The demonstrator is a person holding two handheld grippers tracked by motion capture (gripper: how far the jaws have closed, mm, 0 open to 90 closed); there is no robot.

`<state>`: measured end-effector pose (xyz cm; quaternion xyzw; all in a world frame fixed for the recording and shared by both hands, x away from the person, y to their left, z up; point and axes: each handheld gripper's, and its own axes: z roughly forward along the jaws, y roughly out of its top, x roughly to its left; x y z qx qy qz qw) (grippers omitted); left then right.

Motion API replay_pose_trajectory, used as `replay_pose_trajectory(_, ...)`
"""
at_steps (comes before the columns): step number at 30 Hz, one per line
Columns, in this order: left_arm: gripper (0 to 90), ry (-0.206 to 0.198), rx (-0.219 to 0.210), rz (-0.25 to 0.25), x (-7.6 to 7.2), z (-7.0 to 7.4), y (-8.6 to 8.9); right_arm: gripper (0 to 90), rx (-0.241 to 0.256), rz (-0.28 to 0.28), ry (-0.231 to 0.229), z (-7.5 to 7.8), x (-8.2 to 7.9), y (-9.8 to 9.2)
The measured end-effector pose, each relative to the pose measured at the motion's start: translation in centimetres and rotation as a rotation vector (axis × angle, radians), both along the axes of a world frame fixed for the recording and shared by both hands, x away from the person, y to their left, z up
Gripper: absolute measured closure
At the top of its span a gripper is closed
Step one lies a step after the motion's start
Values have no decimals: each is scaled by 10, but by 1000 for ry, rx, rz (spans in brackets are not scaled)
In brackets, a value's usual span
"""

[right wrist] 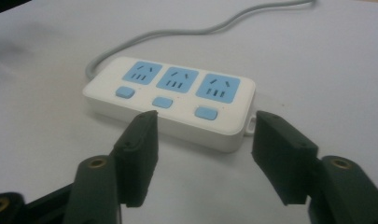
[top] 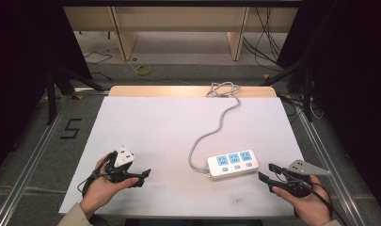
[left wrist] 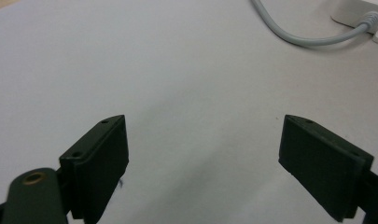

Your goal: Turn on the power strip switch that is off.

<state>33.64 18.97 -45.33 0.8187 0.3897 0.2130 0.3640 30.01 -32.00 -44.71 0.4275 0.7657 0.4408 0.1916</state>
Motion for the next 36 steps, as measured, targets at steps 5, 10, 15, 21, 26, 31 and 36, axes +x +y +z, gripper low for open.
replay_pose_trajectory(5,154,-11,8,-2,-2,1,2,707,-41,-5,-16,6,-2,2)
replay_pose_trajectory(10,155,-8,12,-1,-2,0,1,841,-73,3,-13,9,-3,3)
replay_pose_trajectory(15,156,-5,22,-4,-1,0,1,900,-94,8,-10,13,-3,4)
replay_pose_trajectory(21,156,-7,22,2,-2,0,0,900,-99,19,1,18,0,7)
replay_pose_trajectory(26,156,-10,20,4,-1,0,0,900,-104,41,5,22,3,12)
replay_pose_trajectory(31,157,-9,20,2,-1,0,0,900,-102,59,15,26,4,18)
replay_pose_trajectory(36,156,-6,25,-1,-2,0,0,900,-98,71,13,29,6,21)
